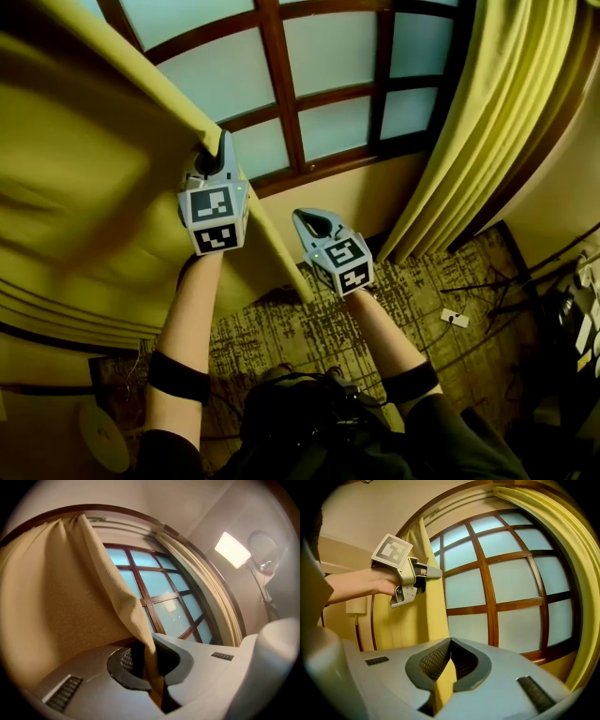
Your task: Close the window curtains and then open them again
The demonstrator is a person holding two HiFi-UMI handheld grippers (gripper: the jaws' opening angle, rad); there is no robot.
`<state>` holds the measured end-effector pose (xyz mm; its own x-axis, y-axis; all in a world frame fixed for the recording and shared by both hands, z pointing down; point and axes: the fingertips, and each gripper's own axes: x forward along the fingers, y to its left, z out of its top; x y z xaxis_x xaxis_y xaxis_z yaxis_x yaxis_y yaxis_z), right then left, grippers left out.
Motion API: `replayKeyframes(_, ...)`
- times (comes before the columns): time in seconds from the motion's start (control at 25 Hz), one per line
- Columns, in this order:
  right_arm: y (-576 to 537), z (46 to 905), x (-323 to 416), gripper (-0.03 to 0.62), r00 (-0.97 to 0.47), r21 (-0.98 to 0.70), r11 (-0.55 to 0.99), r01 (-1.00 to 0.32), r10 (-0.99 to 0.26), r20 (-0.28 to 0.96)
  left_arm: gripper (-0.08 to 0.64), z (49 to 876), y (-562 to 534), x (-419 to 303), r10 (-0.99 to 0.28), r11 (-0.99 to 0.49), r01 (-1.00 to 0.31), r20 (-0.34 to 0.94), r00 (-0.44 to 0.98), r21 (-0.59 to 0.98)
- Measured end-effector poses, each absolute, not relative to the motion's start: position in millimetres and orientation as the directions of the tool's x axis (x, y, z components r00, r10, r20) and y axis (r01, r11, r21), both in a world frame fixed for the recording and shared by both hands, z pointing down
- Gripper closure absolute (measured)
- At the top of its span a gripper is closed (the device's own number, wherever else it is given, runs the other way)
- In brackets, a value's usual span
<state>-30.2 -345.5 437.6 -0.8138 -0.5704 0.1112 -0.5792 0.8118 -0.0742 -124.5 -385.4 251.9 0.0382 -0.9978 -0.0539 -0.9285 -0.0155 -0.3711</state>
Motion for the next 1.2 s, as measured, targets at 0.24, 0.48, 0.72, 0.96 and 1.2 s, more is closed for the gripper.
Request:
replayKeyframes(0.24, -358.8, 442.5, -24.0, 0.592, -0.777, -0.071, 0.776, -0.626, -0.615, 0.132, 0.56, 252.3, -400.0, -107.1, -0.991, -0.075, -0.922, -0.074, 0.111, -0.379)
replayKeyframes(0.48, -367.9, 442.0, -17.0, 0.592, -0.734, -0.054, 0.736, -0.675, -0.662, 0.149, 0.56, 251.3, -407.1, -100.1, -0.981, -0.126, -0.919, -0.09, 0.171, -0.373)
replayKeyframes(0.72, -370.9, 448.5, -1.5, 0.592, -0.704, -0.044, 0.708, -0.705, -0.69, 0.169, 0.56, 252.1, -408.1, -92.3, -0.975, -0.136, -0.911, -0.108, 0.192, -0.39)
replayKeyframes(0.96, -377.0, 446.3, 26.1, 0.592, -0.708, -0.038, 0.713, -0.7, -0.686, 0.167, 0.56, 250.3, -416.5, -73.1, -0.98, -0.102, -0.922, -0.12, 0.158, -0.373)
replayKeyframes(1.2, -386.7, 450.0, 71.4, 0.592, -0.712, -0.042, 0.716, -0.697, -0.683, 0.164, 0.56, 242.7, -424.0, -27.8, -0.981, -0.089, -0.916, -0.127, 0.149, -0.391)
